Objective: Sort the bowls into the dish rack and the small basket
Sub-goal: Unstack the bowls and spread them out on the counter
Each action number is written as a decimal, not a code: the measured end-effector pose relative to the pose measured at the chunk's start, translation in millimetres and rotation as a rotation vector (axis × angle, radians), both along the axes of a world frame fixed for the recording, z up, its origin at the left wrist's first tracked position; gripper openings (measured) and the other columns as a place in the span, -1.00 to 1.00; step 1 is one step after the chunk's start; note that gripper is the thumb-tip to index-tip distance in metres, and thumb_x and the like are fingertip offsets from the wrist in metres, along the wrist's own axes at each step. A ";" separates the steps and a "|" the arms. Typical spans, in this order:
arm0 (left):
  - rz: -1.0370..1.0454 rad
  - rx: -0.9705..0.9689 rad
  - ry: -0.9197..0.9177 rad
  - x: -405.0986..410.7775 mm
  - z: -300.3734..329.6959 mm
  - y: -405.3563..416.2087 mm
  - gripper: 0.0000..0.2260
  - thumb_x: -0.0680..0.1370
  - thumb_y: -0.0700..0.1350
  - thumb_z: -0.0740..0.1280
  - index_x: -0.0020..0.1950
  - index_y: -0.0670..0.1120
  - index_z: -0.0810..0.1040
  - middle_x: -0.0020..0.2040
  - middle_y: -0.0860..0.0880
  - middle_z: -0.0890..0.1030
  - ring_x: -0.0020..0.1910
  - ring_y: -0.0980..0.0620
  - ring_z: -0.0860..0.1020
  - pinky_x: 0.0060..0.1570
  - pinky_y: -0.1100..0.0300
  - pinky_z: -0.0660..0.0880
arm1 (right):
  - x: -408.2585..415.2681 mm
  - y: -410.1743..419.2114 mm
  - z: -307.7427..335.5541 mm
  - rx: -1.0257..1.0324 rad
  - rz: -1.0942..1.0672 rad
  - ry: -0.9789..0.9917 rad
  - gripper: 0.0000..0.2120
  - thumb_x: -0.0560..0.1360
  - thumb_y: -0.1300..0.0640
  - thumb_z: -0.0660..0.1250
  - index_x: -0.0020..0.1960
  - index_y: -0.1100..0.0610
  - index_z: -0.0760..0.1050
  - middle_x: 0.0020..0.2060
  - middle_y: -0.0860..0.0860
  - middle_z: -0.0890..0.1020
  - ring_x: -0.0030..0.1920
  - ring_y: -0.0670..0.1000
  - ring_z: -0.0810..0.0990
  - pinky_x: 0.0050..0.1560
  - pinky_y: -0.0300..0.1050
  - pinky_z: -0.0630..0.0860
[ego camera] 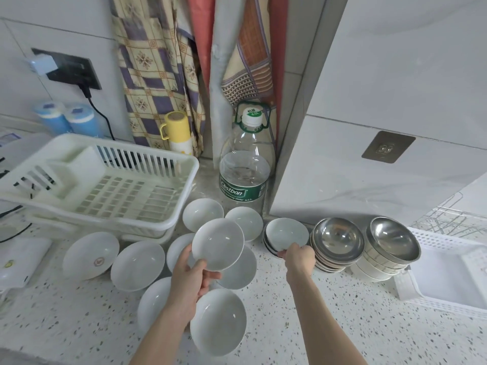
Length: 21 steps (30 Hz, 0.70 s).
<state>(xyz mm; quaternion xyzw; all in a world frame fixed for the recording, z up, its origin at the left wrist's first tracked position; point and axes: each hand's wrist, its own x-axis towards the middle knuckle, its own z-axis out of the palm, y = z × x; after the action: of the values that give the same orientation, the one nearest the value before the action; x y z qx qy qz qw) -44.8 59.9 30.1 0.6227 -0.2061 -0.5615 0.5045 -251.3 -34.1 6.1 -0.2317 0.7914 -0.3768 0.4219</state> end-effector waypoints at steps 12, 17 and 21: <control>-0.055 -0.016 -0.023 11.0 6.3 5.2 -0.55 0.55 -0.39 0.12 0.33 0.02 0.45 -0.45 -0.18 0.59 -0.48 0.00 0.41 -0.65 0.31 0.17 | -1.5 71.9 23.0 -0.219 0.044 -0.030 -0.79 0.48 0.33 0.10 -0.07 0.29 0.51 -0.46 0.12 0.60 -0.50 -0.09 0.42 -0.43 -0.18 0.32; -0.098 0.009 -0.010 12.2 -0.5 13.7 -0.58 0.55 -0.39 0.12 0.18 0.09 0.48 -0.41 -0.28 0.58 -0.61 0.07 0.40 -0.64 0.31 0.15 | -13.2 128.6 4.1 -0.196 0.030 -0.083 -0.80 0.50 0.36 0.11 -0.14 0.35 0.51 -0.48 0.17 0.54 -0.61 -0.17 0.36 -0.55 -0.30 0.28; -0.130 0.041 -0.020 12.6 -5.4 20.8 -0.59 0.56 -0.38 0.13 0.07 0.14 0.47 -0.42 -0.27 0.61 -0.60 0.08 0.37 -0.61 0.29 0.16 | -14.2 147.2 -20.2 -0.099 0.042 -0.086 -0.78 0.50 0.35 0.12 -0.17 0.32 0.53 -0.53 0.12 0.55 -0.59 -0.11 0.35 -0.53 -0.25 0.27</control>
<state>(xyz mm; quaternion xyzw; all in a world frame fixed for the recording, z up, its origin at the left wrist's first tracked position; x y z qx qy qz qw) -32.2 80.7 24.7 0.6238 -0.2394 -0.5909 0.4521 -265.5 113.1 -14.1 -0.2524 0.7479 -0.4162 0.4513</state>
